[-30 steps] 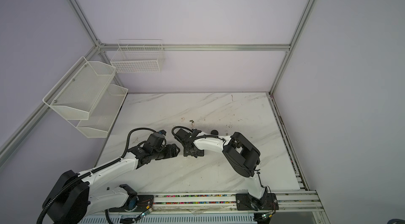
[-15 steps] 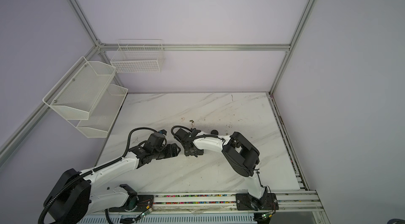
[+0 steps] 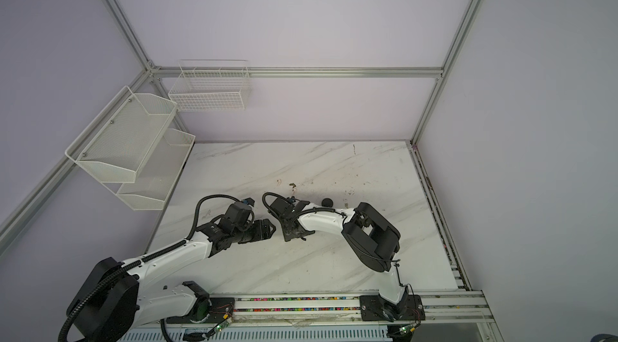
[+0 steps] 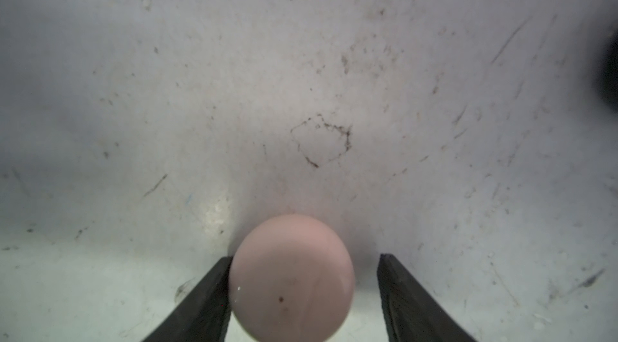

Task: Insert wireless bluetooth earbuds into charging case
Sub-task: Pick up the charging case from the center of the table.

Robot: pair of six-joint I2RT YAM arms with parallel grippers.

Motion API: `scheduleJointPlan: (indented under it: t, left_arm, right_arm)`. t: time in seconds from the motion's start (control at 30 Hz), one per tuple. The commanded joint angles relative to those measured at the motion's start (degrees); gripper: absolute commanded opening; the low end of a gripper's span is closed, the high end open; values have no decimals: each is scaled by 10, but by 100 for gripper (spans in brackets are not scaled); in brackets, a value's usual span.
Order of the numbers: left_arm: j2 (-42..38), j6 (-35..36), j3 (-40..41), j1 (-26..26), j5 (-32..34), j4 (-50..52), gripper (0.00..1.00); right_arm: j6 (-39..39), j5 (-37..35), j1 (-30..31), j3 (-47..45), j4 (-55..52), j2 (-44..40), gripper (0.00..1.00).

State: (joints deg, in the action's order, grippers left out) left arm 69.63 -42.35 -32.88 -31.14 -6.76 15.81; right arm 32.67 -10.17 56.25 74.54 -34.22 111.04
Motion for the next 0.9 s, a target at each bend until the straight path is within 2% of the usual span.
scheduleJointPlan:
  t: [0.0, 0.37, 0.5, 0.67, 0.87]
  left_arm:
    - [-2, 9, 19, 3, -7, -14, 81]
    - [2, 9, 17, 3, -10, -15, 81]
    - [9, 7, 18, 3, -14, -23, 81]
    - [15, 7, 15, 3, -21, -25, 81]
    - [0, 14, 13, 3, -13, -11, 82]
  right_arm:
    - [-8, -16, -9, -10, -22, -30, 71]
    - [-8, -14, -19, -22, -49, -68, 72]
    - [30, 11, -19, -31, -41, -85, 72]
    - [137, 38, -19, -11, -25, -53, 75]
    - [137, 27, -24, -24, 1, -40, 73]
